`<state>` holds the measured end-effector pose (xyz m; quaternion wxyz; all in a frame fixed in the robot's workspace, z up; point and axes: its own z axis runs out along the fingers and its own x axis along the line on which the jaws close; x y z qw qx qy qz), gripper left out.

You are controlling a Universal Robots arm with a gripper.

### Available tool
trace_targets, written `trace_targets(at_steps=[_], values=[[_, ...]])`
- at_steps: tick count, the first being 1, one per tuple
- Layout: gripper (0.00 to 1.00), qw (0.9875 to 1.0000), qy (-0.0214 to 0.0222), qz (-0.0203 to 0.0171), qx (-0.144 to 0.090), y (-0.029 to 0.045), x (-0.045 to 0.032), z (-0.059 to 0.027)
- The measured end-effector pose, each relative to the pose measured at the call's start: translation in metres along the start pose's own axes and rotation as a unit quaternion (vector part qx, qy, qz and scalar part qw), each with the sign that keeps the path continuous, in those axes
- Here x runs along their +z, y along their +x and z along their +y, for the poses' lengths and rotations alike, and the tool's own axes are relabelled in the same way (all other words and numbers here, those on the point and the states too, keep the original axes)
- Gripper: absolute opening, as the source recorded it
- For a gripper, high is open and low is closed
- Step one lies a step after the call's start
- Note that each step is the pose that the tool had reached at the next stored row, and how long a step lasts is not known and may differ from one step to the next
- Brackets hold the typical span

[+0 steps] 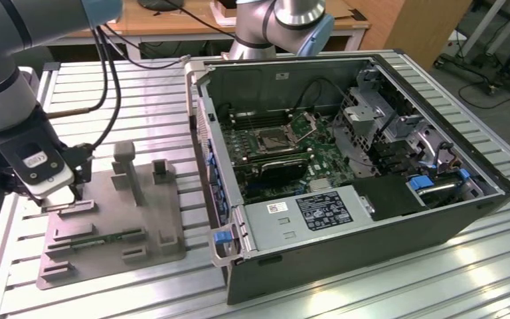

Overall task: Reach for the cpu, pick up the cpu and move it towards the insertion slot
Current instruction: 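Pick up the cpu and move it towards the insertion slot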

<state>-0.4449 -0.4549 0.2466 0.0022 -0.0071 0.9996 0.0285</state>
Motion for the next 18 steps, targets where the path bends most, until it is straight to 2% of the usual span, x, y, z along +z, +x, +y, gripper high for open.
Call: trace_targets(at_steps=[18], values=[[0.55, 1.0, 0.0, 0.0, 0.0, 0.0, -0.0105, 0.0006]])
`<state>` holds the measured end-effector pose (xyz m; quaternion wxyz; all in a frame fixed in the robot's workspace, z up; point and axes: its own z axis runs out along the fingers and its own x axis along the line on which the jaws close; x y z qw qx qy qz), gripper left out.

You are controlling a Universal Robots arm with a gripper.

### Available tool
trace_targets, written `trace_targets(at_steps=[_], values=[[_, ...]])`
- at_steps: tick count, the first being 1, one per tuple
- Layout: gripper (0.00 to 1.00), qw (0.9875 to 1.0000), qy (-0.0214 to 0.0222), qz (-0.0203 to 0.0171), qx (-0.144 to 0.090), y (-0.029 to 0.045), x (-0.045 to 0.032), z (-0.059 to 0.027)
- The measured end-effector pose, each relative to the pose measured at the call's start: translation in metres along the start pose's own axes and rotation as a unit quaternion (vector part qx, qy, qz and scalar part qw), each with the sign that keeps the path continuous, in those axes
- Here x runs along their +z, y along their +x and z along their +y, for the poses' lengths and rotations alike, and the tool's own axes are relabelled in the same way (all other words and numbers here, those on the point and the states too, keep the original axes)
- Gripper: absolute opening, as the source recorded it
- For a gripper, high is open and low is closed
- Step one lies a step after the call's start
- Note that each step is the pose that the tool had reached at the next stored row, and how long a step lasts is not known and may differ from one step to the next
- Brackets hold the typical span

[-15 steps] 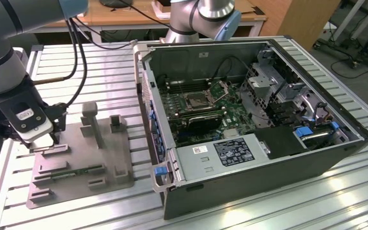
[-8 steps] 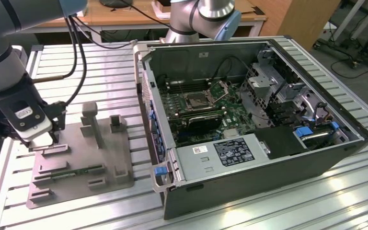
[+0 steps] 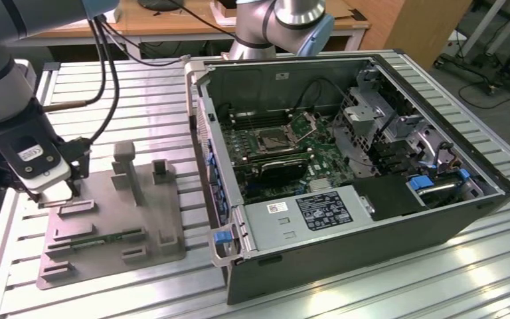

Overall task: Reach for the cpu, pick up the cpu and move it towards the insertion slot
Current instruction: 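Pick up the cpu and move it towards the insertion slot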

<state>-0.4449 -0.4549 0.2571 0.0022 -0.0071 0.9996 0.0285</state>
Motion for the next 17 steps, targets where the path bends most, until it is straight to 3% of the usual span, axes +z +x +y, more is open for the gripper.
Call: trace_targets(at_steps=[17], values=[[0.55, 1.0, 0.0, 0.0, 0.0, -0.0001, -0.0089, 0.0005]])
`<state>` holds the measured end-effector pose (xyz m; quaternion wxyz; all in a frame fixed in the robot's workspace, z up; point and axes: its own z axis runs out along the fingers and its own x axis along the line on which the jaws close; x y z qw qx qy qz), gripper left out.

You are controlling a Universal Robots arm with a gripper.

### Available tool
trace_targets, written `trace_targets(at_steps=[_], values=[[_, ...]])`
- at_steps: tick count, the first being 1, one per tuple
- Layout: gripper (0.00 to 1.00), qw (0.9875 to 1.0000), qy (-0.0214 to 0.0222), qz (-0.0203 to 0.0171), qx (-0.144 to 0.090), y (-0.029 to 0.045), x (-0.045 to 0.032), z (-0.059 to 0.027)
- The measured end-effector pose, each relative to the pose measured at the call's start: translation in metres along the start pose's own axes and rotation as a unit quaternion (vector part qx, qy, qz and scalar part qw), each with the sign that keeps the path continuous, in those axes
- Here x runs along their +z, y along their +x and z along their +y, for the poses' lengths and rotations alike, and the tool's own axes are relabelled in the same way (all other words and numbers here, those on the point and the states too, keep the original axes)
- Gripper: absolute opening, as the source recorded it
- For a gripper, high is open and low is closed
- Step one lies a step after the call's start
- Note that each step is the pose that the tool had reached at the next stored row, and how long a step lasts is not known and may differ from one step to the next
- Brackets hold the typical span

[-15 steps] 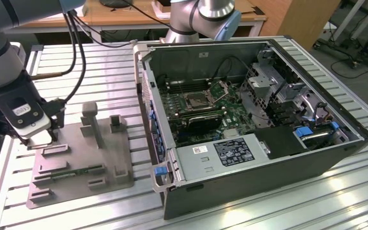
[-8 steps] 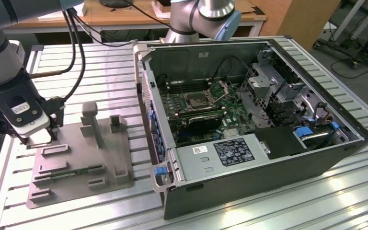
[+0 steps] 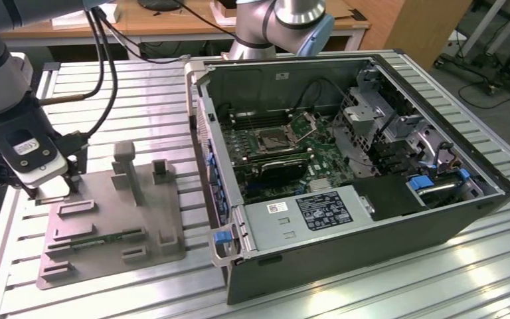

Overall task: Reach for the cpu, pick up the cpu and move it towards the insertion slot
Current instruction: 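Pick up the cpu and move it towards the insertion slot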

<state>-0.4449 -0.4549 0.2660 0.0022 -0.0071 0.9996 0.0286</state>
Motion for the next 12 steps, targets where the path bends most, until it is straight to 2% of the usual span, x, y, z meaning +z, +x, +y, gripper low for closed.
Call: trace_targets(at_steps=[12], values=[[0.55, 1.0, 0.0, 0.0, 0.0, 0.0, -0.0069, 0.0004]])
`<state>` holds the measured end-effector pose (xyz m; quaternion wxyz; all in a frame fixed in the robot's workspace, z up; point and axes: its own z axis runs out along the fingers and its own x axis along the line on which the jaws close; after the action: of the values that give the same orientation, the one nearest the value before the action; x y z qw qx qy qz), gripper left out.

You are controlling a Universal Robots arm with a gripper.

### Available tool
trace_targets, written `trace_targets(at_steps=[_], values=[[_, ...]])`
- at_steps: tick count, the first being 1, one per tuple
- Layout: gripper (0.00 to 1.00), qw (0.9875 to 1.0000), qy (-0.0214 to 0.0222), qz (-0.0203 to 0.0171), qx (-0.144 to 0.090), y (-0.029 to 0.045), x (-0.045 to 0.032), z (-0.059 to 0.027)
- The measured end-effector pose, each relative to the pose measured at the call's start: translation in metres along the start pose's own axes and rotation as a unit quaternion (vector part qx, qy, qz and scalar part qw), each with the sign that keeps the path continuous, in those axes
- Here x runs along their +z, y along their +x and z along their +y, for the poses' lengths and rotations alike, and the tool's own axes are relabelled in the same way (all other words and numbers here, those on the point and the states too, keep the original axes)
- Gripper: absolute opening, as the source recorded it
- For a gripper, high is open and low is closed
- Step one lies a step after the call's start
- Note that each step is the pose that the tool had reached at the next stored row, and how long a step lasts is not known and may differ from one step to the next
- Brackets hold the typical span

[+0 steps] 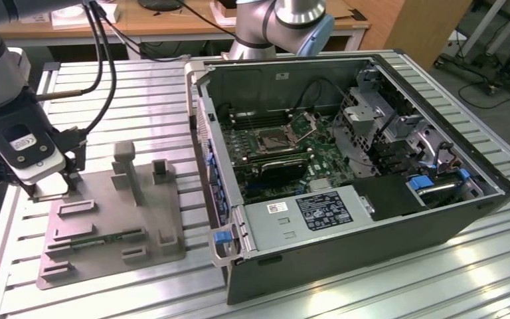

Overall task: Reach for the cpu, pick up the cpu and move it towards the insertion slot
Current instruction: 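Pick up the cpu and move it towards the insertion slot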

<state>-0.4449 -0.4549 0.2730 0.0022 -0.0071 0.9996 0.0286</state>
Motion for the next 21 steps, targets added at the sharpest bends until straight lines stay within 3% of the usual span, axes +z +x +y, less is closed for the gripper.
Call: trace_targets(at_steps=[21], values=[[0.55, 1.0, 0.0, 0.0, 0.0, 0.0, -0.0085, 0.0005]])
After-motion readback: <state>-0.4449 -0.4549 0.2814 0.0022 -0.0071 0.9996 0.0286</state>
